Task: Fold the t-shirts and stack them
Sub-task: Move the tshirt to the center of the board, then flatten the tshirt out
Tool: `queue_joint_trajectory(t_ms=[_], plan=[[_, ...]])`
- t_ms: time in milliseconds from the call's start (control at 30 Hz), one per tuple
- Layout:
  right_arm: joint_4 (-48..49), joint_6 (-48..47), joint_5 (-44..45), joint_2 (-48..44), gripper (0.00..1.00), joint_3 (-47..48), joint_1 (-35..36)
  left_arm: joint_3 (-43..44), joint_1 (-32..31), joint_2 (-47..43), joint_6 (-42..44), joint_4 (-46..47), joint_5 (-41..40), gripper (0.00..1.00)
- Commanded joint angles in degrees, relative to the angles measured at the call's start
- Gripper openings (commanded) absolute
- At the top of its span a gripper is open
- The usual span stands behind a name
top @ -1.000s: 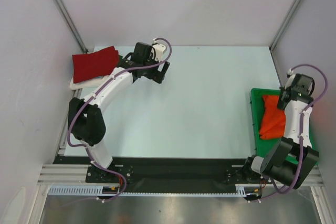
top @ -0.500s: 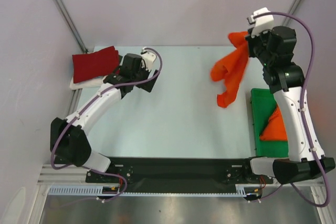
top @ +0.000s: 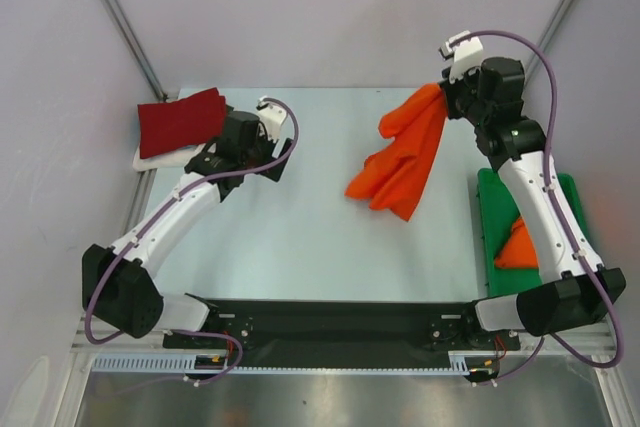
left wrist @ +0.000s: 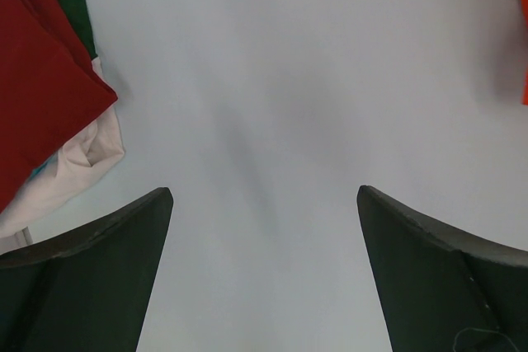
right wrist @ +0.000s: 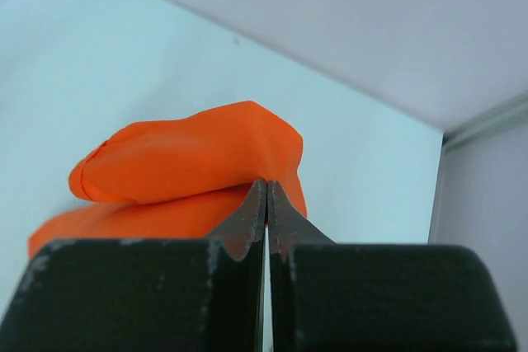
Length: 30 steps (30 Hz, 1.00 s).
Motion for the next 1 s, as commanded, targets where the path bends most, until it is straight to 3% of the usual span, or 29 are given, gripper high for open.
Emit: queue_joint_trajectory(t_ms=[0, 133, 200, 267, 467, 633, 967], plan=[[4.13, 1.92, -0.50, -2.04, 0.00, -5.48, -4.41, -1.24, 0.96, -1.69, 0.66, 1.81, -0.86, 1.00], [10.45, -0.87, 2.13, -1.16, 0.00, -12.25, -6.62, 0.25, 2.10, 0.06, 0.57, 1.03, -0.69, 1.00], [11.87, -2.20, 5.02, 0.42, 0.33, -15.14, -7.24, 2.00, 2.19, 1.30, 1.36, 0.41, -0.69, 1.00], [13.19, -2.56, 8.02, 1.30, 0.54, -15.16, -7.68, 3.93, 2.19, 3.40, 1.89, -0.56, -0.86, 1.00], [11.61, -4.22, -4.00, 2.17, 0.57, -14.46, -5.84, 8.24, 2.19, 10.08, 2.42, -2.40, -0.25, 1.00], [8.63, -2.48, -10.42, 12.08, 0.56, -14.28, -3.64, 13.34, 2.19, 17.02, 1.45, -7.49, 2.47, 1.00], [6.34, -3.60, -5.52, 30.55, 0.54, -5.32, -3.90, 18.79, 2.19, 22.22, 2.33, -8.29, 1.07, 1.00]])
